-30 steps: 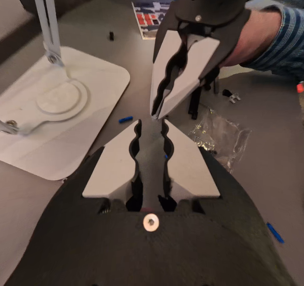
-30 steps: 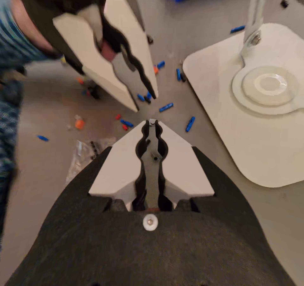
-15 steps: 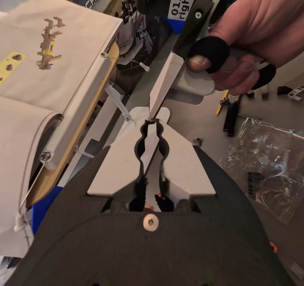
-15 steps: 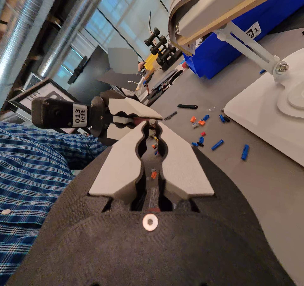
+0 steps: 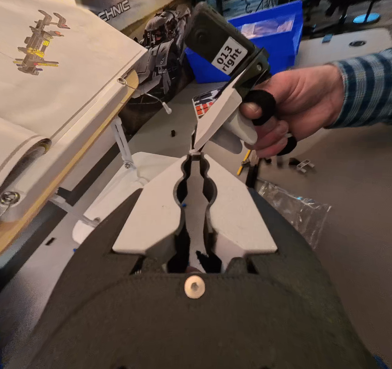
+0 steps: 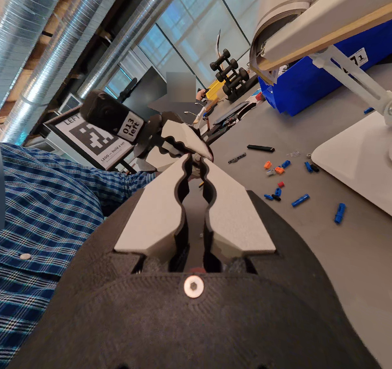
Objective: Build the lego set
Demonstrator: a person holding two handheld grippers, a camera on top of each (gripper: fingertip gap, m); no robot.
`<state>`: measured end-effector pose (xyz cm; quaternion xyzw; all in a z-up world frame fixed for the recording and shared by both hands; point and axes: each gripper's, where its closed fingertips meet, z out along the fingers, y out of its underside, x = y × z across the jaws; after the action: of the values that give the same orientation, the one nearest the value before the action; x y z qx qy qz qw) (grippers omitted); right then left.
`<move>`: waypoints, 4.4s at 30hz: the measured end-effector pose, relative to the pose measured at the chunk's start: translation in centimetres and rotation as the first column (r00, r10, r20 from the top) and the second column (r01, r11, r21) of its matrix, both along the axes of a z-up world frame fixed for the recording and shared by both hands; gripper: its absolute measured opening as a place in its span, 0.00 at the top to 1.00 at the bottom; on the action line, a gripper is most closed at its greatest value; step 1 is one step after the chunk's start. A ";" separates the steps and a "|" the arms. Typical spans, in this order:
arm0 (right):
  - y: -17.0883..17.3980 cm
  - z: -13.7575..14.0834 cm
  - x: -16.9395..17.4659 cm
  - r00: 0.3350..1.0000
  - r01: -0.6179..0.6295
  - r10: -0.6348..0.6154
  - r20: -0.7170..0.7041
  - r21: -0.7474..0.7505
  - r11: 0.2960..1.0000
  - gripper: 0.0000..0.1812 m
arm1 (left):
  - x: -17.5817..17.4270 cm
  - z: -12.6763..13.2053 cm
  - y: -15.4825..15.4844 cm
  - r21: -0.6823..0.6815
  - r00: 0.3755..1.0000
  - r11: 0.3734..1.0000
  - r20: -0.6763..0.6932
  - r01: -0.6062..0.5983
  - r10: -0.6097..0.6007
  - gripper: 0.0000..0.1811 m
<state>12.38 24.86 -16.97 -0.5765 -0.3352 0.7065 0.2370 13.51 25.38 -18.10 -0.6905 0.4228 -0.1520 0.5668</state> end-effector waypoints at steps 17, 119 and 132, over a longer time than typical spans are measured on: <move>-0.8 1.7 0.4 0.997 -0.073 0.072 -0.013 -0.062 0.995 0.93 | 0.4 2.0 -0.5 0.332 0.954 0.941 -0.299 0.073 0.032 0.97; -1.0 5.3 2.7 0.989 0.067 -0.069 -0.134 -0.019 0.998 0.94 | 1.8 6.3 -1.7 0.315 0.991 0.949 -0.128 -0.005 0.047 0.97; -1.7 4.1 2.9 0.996 0.092 -0.091 -0.014 0.113 0.989 0.97 | 2.4 5.7 -2.9 0.334 0.985 0.942 -0.170 0.018 0.041 0.94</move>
<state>15.27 23.20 -12.83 -0.5737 -0.3467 0.6773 0.3032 15.91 22.50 -12.42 -0.5973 0.4866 -0.0134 0.6374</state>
